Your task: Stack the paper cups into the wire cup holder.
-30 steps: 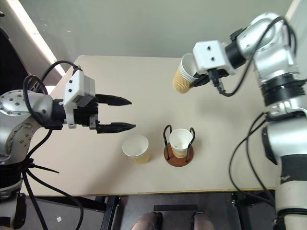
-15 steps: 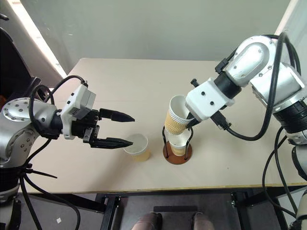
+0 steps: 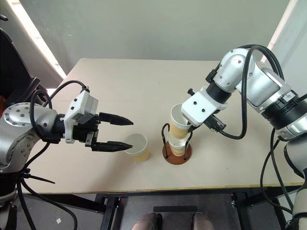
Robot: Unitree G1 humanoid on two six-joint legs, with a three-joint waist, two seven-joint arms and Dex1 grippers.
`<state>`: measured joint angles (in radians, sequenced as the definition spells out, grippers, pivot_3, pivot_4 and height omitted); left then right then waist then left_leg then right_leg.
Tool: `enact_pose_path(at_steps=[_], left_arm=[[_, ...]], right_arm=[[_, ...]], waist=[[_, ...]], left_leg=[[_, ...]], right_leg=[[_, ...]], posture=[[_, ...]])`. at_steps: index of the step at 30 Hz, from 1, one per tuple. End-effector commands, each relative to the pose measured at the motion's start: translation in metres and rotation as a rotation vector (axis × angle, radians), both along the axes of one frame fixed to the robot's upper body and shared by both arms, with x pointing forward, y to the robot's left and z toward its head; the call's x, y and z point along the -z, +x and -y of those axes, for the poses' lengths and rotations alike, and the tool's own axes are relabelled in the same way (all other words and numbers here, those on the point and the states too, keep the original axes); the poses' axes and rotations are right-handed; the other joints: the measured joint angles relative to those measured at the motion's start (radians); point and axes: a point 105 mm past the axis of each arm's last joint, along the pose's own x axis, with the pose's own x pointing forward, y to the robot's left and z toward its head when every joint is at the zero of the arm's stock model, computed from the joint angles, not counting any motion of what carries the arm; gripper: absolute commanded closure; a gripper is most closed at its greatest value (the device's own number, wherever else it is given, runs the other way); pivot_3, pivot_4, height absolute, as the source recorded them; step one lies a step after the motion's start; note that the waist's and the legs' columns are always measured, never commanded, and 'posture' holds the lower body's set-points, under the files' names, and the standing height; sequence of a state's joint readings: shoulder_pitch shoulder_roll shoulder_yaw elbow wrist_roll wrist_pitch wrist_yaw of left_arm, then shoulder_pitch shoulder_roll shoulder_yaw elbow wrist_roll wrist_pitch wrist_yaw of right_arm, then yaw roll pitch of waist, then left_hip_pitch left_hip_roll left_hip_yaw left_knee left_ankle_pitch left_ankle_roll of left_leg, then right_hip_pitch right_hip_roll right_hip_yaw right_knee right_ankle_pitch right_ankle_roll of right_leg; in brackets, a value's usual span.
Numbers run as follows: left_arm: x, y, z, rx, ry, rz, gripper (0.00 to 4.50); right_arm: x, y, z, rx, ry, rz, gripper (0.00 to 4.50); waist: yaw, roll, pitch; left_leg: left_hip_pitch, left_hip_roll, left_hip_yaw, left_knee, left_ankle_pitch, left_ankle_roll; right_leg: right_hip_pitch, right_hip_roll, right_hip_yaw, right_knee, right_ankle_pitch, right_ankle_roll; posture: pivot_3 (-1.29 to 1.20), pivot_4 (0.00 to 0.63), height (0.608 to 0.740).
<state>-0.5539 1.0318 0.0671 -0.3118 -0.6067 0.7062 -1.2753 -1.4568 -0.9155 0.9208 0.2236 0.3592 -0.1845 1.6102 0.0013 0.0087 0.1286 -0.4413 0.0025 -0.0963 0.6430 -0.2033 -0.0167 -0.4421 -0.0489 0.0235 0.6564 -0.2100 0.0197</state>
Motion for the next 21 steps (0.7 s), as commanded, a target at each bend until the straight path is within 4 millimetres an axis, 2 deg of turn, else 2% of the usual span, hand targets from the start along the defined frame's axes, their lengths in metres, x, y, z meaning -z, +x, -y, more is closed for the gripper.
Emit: enact_pose_path(at_steps=[1, 6, 9, 10, 11, 16, 20, 21], left_arm=[[-0.009, -0.004, 0.0, -0.006, -0.002, 0.039, 0.47], [-0.008, -0.005, 0.003, -0.006, -0.005, 0.037, 0.47], [-0.005, -0.003, 0.003, -0.016, -0.001, 0.035, 0.47], [-0.005, -0.003, 0.003, -0.019, -0.001, 0.035, 0.47], [-0.004, -0.002, 0.003, -0.021, -0.001, 0.036, 0.47], [-0.004, -0.002, 0.004, -0.022, -0.001, 0.039, 0.47], [-0.005, 0.003, 0.0, -0.031, 0.02, 0.053, 0.47], [-0.006, 0.005, -0.002, -0.032, 0.031, 0.057, 0.47]], right_arm=[[-0.012, -0.008, -0.004, -0.052, 0.006, 0.026, 4.46], [-0.013, -0.004, -0.01, -0.07, 0.018, 0.042, 4.46], [-0.011, -0.004, -0.009, -0.072, 0.005, 0.041, 3.89], [-0.01, -0.004, -0.009, -0.073, 0.002, 0.038, 3.65], [-0.01, -0.005, -0.009, -0.071, -0.002, 0.037, 3.2], [-0.01, -0.005, -0.007, -0.068, -0.013, 0.033, 1.57], [-0.018, -0.003, -0.008, -0.048, 0.032, 0.039, 0.15], [-0.022, -0.002, -0.01, -0.039, 0.059, 0.036, 0.06]], waist=[[0.0, 0.0, 0.0], [-0.001, 0.0, 0.0], [0.0, 0.0, 0.0], [0.0, 0.0, 0.0], [0.0, 0.0, 0.0], [0.0, 0.0, 0.0], [0.0, 0.0, 0.0], [0.0, 0.0, 0.0]], left_leg=[[0.0, 0.0, 0.0, 0.0, 0.0, 0.0], [0.0, 0.0, 0.0, -0.001, 0.0, 0.0], [0.001, 0.0, 0.0, -0.001, 0.0, 0.0], [0.001, 0.0, 0.0, -0.001, 0.0, 0.0], [0.001, 0.0, 0.0, -0.001, 0.0, 0.0], [0.001, 0.0, 0.0, -0.001, 0.0, 0.0], [0.001, 0.0, 0.0, -0.003, 0.0, -0.001], [0.001, 0.0, 0.0, -0.003, 0.0, -0.001]], right_leg=[[0.0, 0.0, 0.0, 0.0, 0.0, 0.0], [0.0, 0.0, 0.0, 0.0, 0.0, 0.0], [0.0, 0.0, 0.0, 0.001, 0.0, 0.0], [0.0, 0.0, 0.0, 0.001, 0.0, 0.0], [0.0, 0.0, 0.0, 0.001, 0.0, 0.0], [0.0, 0.0, 0.0, 0.001, 0.0, 0.0], [0.0, 0.0, 0.0, 0.001, 0.0, -0.001], [0.0, 0.0, 0.0, 0.001, 0.0, -0.001]], posture=[[0.0, 0.15, 0.74], [0.0, 0.15, 0.74], [0.0, 0.15, 0.74], [0.0, 0.15, 0.74], [0.0, 0.15, 0.74], [0.0, 0.15, 0.74], [0.0, 0.15, 0.74], [0.0, 0.15, 0.74]])
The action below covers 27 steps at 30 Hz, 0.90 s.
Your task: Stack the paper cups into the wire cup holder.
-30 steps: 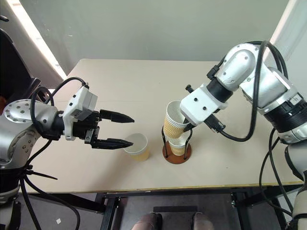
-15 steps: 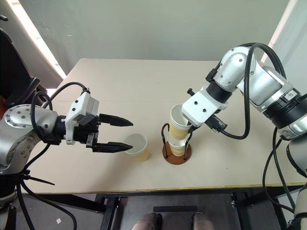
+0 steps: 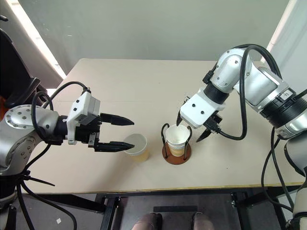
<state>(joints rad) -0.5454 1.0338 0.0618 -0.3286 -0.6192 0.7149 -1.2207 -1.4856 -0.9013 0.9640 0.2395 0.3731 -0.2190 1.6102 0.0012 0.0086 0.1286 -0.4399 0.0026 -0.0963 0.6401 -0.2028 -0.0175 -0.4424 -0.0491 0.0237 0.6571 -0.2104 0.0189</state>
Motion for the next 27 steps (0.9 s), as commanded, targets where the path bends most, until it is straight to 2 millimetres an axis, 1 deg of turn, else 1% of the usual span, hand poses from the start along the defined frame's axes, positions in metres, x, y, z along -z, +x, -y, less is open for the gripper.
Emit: enact_pose_path(at_steps=[1, 5, 7, 8, 10, 12, 14, 15, 17, 21, 24, 27], left_arm=[[-0.008, 0.005, -0.006, -0.002, 0.051, 0.052, 0.47], [-0.009, 0.021, -0.018, -0.015, 0.143, 0.064, 0.47], [-0.002, 0.03, -0.023, -0.01, 0.224, 0.05, 0.47], [0.002, 0.033, -0.023, 0.004, 0.256, 0.041, 0.47], [0.007, 0.037, -0.019, 0.045, 0.287, 0.021, 0.47], [0.02, 0.045, -0.014, 0.088, 0.349, 0.001, 0.47], [0.03, 0.052, -0.012, 0.111, 0.404, -0.004, 0.47], [0.032, 0.058, -0.009, 0.107, 0.417, 0.002, 0.47], [0.036, 0.067, -0.003, 0.113, 0.441, 0.012, 0.47], [0.044, 0.079, 0.005, 0.124, 0.484, 0.025, 0.47], [0.046, 0.079, 0.014, 0.187, 0.49, 0.021, 0.47], [0.044, 0.079, 0.017, 0.229, 0.49, 0.021, 0.47]], right_arm=[[-0.028, 0.0, -0.006, 0.018, 0.126, 0.017, 0.06], [-0.05, 0.001, -0.015, 0.143, 0.418, -0.12, 0.06], [-0.052, 0.0, -0.014, 0.218, 0.542, -0.177, 0.06], [-0.048, 0.0, -0.01, 0.256, 0.571, -0.189, 0.06], [-0.037, -0.001, -0.002, 0.32, 0.588, -0.187, 0.06], [-0.024, -0.014, 0.011, 0.394, 0.59, -0.25, 0.06], [-0.019, -0.026, 0.019, 0.439, 0.589, -0.293, 0.06], [-0.018, -0.031, 0.023, 0.461, 0.6, -0.309, 0.06], [-0.018, -0.039, 0.029, 0.502, 0.616, -0.329, 0.06], [-0.017, -0.046, 0.035, 0.578, 0.652, -0.331, 0.06], [-0.016, -0.05, 0.038, 0.63, 0.681, -0.32, 0.06], [-0.014, -0.052, 0.041, 0.668, 0.693, -0.305, 0.06]], waist=[[0.0, 0.0, 0.0], [0.003, -0.001, -0.001], [0.006, -0.003, -0.002], [0.006, -0.003, -0.002], [0.009, -0.003, -0.002], [0.015, -0.003, -0.002], [0.017, -0.003, -0.002], [0.017, -0.003, -0.002], [0.016, -0.003, -0.002], [0.012, -0.003, -0.002], [0.012, -0.003, -0.002], [0.015, -0.003, -0.002]], left_leg=[[0.0, 0.0, 0.0, 0.0, 0.0, 0.0], [0.0, 0.0, 0.0, -0.001, 0.001, -0.001], [0.0, 0.0, 0.0, -0.002, 0.001, -0.001], [0.0, 0.0, -0.001, -0.002, 0.001, -0.001], [0.0, -0.001, -0.001, -0.002, 0.001, -0.001], [-0.001, -0.002, -0.001, -0.001, 0.001, -0.001], [-0.004, -0.002, -0.001, 0.0, 0.001, 0.0], [-0.005, -0.002, -0.001, 0.001, 0.001, 0.001], [-0.007, -0.002, -0.001, 0.002, 0.001, 0.001], [-0.011, -0.002, -0.001, 0.006, 0.001, 0.001], [-0.011, -0.002, -0.001, 0.007, 0.0, 0.004], [-0.012, -0.002, -0.001, 0.008, 0.001, 0.005]], right_leg=[[0.0, 0.0, 0.0, 0.0, 0.0, 0.0], [0.0, 0.0, 0.0, 0.001, 0.0, 0.0], [0.0, 0.0, 0.0, 0.001, 0.0, -0.001], [0.001, 0.0, 0.0, 0.0, 0.0, -0.001], [0.001, -0.001, 0.0, -0.001, 0.0, -0.001], [0.001, -0.002, 0.0, -0.002, 0.0, 0.0], [0.001, -0.002, -0.001, -0.004, 0.0, 0.001], [0.001, -0.003, 0.0, -0.005, 0.001, 0.003], [0.0, -0.002, 0.0, -0.008, 0.007, 0.014], [0.0, -0.002, 0.0, -0.012, 0.01, 0.02], [0.0, -0.002, 0.0, -0.012, 0.012, 0.025], [0.0, -0.002, 0.0, -0.012, 0.013, 0.027]], posture=[[0.0, 0.15, 0.74], [0.0, 0.15, 0.74], [0.0, 0.15, 0.74], [0.0, 0.15, 0.74], [0.0, 0.15, 0.74], [0.0, 0.15, 0.74], [0.0, 0.15, 0.74], [0.0, 0.15, 0.74], [0.0, 0.15, 0.74], [0.0, 0.15, 0.74], [0.0, 0.15, 0.74], [0.0, 0.15, 0.74]])
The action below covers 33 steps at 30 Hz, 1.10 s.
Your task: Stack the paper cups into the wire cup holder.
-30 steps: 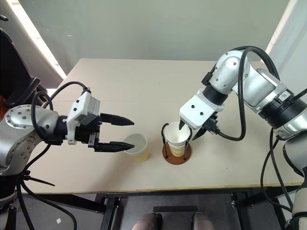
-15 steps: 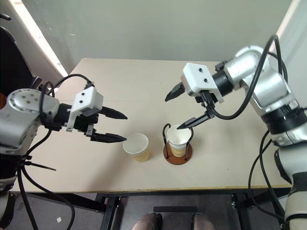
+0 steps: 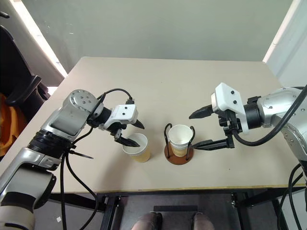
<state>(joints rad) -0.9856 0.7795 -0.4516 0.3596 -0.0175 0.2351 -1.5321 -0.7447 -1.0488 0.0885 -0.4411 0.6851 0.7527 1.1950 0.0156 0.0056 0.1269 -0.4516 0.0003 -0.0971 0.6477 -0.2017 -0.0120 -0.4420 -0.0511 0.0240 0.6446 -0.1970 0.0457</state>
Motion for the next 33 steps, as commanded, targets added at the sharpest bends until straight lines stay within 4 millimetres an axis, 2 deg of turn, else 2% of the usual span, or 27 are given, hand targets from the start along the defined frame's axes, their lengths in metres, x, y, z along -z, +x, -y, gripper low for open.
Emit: enact_pose_path(at_steps=[1, 3, 9, 12, 13, 16, 18, 21, 28, 30, 33], left_arm=[[-0.016, 0.002, 0.002, 0.06, 0.01, 0.036, 0.83], [-0.017, 0.001, 0.002, 0.088, 0.022, 0.033, 1.28], [-0.023, 0.003, 0.006, 0.152, 0.043, 0.065, 3.31], [-0.034, 0.004, 0.015, 0.202, 0.013, 0.111, 4.27], [-0.039, 0.003, 0.019, 0.224, -0.004, 0.122, 4.43], [-0.057, -0.003, 0.03, 0.281, -0.062, 0.147, 4.43], [-0.074, -0.002, 0.035, 0.311, -0.091, 0.206, 4.43], [-0.107, -0.002, 0.043, 0.349, -0.16, 0.278, 4.43], [-0.183, -0.02, 0.075, 0.488, -0.346, 0.373, 4.43], [-0.191, -0.028, 0.09, 0.546, -0.379, 0.348, 4.43], [-0.182, -0.025, 0.104, 0.581, -0.327, 0.341, 4.43]], right_arm=[[-0.012, -0.006, 0.005, 0.043, 0.014, 0.061, 0.0], [-0.013, -0.007, 0.008, 0.064, 0.014, 0.067, 0.0], [-0.012, -0.009, 0.017, 0.123, 0.005, 0.085, 0.0], [-0.017, -0.014, 0.018, 0.126, 0.018, 0.094, 0.0], [-0.02, -0.016, 0.017, 0.12, 0.03, 0.097, 0.0], [-0.03, -0.021, 0.019, 0.124, 0.063, 0.108, 0.0], [-0.033, -0.017, 0.03, 0.174, 0.05, 0.121, 0.0], [-0.035, -0.016, 0.043, 0.23, 0.031, 0.132, 0.0], [-0.044, -0.016, 0.054, 0.266, 0.028, 0.163, 0.0], [-0.045, -0.014, 0.057, 0.286, 0.02, 0.175, 0.0], [-0.042, -0.014, 0.058, 0.305, 0.013, 0.168, 0.0]], waist=[[0.001, 0.0, 0.0], [0.002, 0.0, 0.0], [0.004, 0.0, 0.0], [0.005, 0.0, 0.0], [0.006, 0.0, 0.0], [0.007, 0.0, 0.0], [0.009, 0.0, 0.0], [0.013, 0.0, 0.0], [0.013, 0.0, 0.0], [0.014, 0.0, 0.0], [0.017, 0.001, 0.0]], left_leg=[[0.0, 0.0, 0.0, 0.0, 0.0, 0.0], [-0.001, 0.0, 0.0, 0.001, 0.001, 0.001], [-0.001, -0.001, 0.0, 0.002, 0.001, 0.002], [-0.002, -0.002, 0.0, 0.002, 0.001, 0.003], [-0.002, -0.002, 0.0, 0.002, 0.002, 0.003], [-0.003, -0.002, 0.0, 0.002, 0.002, 0.004], [-0.004, -0.003, 0.001, 0.003, 0.002, 0.004], [-0.004, -0.003, 0.001, 0.004, 0.001, 0.004], [-0.005, -0.004, 0.004, 0.007, -0.002, 0.009], [-0.007, -0.004, 0.004, 0.009, -0.003, 0.01], [-0.009, -0.005, 0.004, 0.017, -0.006, 0.009]], right_leg=[[0.0, 0.0, 0.0, 0.0, 0.0, 0.0], [0.0, 0.0, 0.0, 0.0, 0.001, 0.002], [0.0, 0.0, 0.001, -0.001, 0.002, 0.003], [0.0, 0.0, 0.001, -0.001, 0.002, 0.004], [0.0, 0.0, 0.001, -0.001, 0.002, 0.005], [0.0, 0.0, 0.001, -0.002, 0.002, 0.007], [0.0, 0.0, 0.001, -0.002, 0.002, 0.008], [0.0, -0.001, 0.002, -0.002, 0.002, 0.009], [0.001, -0.002, 0.004, -0.003, 0.0, 0.015], [0.001, -0.002, 0.004, -0.003, -0.002, 0.017], [0.002, -0.003, 0.005, -0.002, -0.004, 0.021]], posture=[[0.0, 0.15, 0.74], [0.0, 0.15, 0.74], [0.0, 0.15, 0.74], [0.0, 0.15, 0.74], [0.0, 0.15, 0.74], [0.0, 0.15, 0.74], [0.0, 0.15, 0.74], [0.0, 0.15, 0.74], [0.0, 0.15, 0.74], [0.0, 0.15, 0.74], [0.0, 0.15, 0.74]])
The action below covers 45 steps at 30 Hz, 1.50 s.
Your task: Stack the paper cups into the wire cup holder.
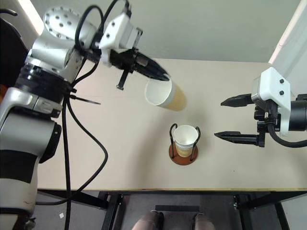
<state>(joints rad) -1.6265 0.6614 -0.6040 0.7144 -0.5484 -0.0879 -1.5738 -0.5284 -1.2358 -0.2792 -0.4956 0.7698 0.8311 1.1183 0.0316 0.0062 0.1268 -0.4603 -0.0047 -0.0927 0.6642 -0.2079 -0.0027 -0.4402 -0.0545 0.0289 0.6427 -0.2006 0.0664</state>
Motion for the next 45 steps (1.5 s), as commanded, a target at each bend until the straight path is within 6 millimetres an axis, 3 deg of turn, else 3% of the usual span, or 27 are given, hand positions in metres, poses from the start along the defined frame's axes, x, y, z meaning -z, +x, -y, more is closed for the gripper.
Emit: enact_pose_path(at_steps=[1, 5, 12, 20, 34, 37, 45], left_arm=[[0.006, -0.002, 0.013, 0.061, 0.061, 0.0, 4.43], [0.016, -0.009, 0.029, 0.125, 0.102, -0.045, 4.43], [0.032, -0.024, 0.044, 0.222, 0.177, -0.099, 4.43], [0.057, -0.01, 0.046, 0.187, 0.299, -0.072, 4.43], [0.074, -0.008, 0.059, 0.227, 0.366, -0.036, 4.43], [0.077, -0.008, 0.06, 0.226, 0.373, -0.041, 3.81], [0.074, -0.007, 0.064, 0.24, 0.34, -0.009, 1.0]], right_arm=[[-0.008, -0.005, 0.003, 0.022, -0.026, 0.048, 0.0], [-0.009, -0.021, -0.001, -0.016, -0.044, 0.026, 0.0], [-0.01, -0.025, 0.004, 0.036, -0.058, 0.039, 0.0], [-0.007, -0.032, 0.003, 0.088, -0.066, 0.037, 0.0], [-0.002, -0.041, 0.003, 0.127, -0.059, 0.012, 0.0], [0.0, -0.041, 0.002, 0.127, -0.054, 0.013, 0.0], [0.005, -0.04, -0.002, 0.118, -0.048, 0.005, 0.0]], waist=[[0.002, 0.001, 0.0], [0.004, 0.002, 0.002], [0.01, 0.002, 0.002], [0.012, 0.002, 0.002], [0.016, 0.002, 0.002], [0.016, 0.002, 0.002], [0.017, 0.002, 0.002]], left_leg=[[0.0, -0.001, 0.0, 0.002, 0.0, 0.0], [-0.002, -0.002, 0.005, 0.004, -0.001, -0.002], [-0.003, -0.002, 0.011, 0.01, -0.007, 0.0], [-0.002, -0.003, 0.016, 0.017, -0.012, 0.005], [0.003, -0.004, 0.023, 0.019, -0.016, 0.009], [0.004, -0.004, 0.024, 0.019, -0.017, 0.01], [0.004, -0.006, 0.026, 0.022, -0.021, 0.013]], right_leg=[[0.001, -0.001, 0.001, 0.0, 0.0, 0.002], [0.002, -0.002, 0.002, -0.002, -0.001, 0.005], [0.002, -0.003, 0.006, -0.003, -0.006, 0.013], [0.003, -0.003, 0.01, -0.001, -0.007, 0.016], [0.007, -0.002, 0.02, -0.001, -0.008, 0.02], [0.007, -0.002, 0.024, 0.0, -0.009, 0.023], [0.007, -0.003, 0.027, 0.0, -0.011, 0.026]], posture=[[0.0, 0.15, 0.74], [0.0, 0.15, 0.74], [0.0, 0.15, 0.74], [0.0, 0.15, 0.74], [0.0, 0.15, 0.74], [0.0, 0.15, 0.74], [0.0, 0.15, 0.74]])
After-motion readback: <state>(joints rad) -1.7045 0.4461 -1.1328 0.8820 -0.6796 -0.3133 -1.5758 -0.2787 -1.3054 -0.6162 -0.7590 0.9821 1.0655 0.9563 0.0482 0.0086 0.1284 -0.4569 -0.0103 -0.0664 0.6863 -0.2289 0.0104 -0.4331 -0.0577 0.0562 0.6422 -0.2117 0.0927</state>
